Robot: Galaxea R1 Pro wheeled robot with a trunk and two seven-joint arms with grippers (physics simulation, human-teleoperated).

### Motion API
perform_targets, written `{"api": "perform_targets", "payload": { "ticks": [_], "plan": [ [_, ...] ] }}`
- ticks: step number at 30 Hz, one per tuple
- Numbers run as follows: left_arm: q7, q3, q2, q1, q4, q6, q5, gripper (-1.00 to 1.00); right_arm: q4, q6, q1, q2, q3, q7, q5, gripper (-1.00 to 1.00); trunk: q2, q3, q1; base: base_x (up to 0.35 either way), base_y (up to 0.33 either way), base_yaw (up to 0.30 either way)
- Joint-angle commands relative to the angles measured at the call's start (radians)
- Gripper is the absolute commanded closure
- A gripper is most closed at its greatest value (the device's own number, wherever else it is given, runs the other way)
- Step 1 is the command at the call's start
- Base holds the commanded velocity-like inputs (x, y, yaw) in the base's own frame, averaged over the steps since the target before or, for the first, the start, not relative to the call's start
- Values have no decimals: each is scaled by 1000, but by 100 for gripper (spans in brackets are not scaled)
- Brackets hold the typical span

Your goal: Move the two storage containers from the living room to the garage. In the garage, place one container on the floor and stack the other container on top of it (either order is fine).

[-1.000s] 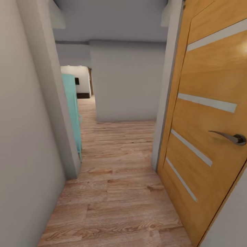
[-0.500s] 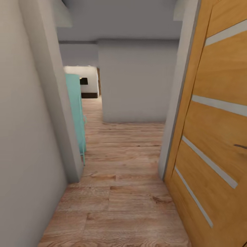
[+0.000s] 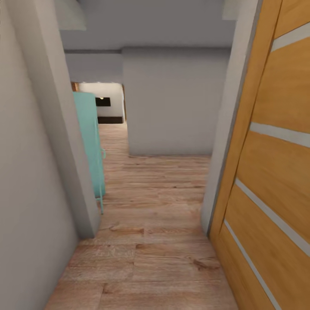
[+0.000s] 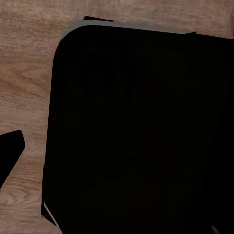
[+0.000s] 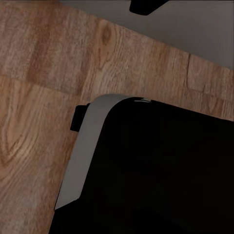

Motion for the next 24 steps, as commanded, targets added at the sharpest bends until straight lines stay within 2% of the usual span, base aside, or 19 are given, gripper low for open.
{"api": "perform_targets", "payload": {
  "ticks": [1,11,24],
  "plan": [
    [-1,2,0,0,-1,-1,7,-100,3,-6,-1,1,8,0,-8,-100,0,-1,1,310,-2,166],
    [-1,2,0,0,-1,-2,8,-100,3,-6,-1,1,8,0,-7,-100,0,-1,1,81,0,213],
    [-1,4,0,0,-1,4,11,-100,3,-6,-1,0,8,0,-8,-100,0,-1,1,278,0,17]
  ]
}}
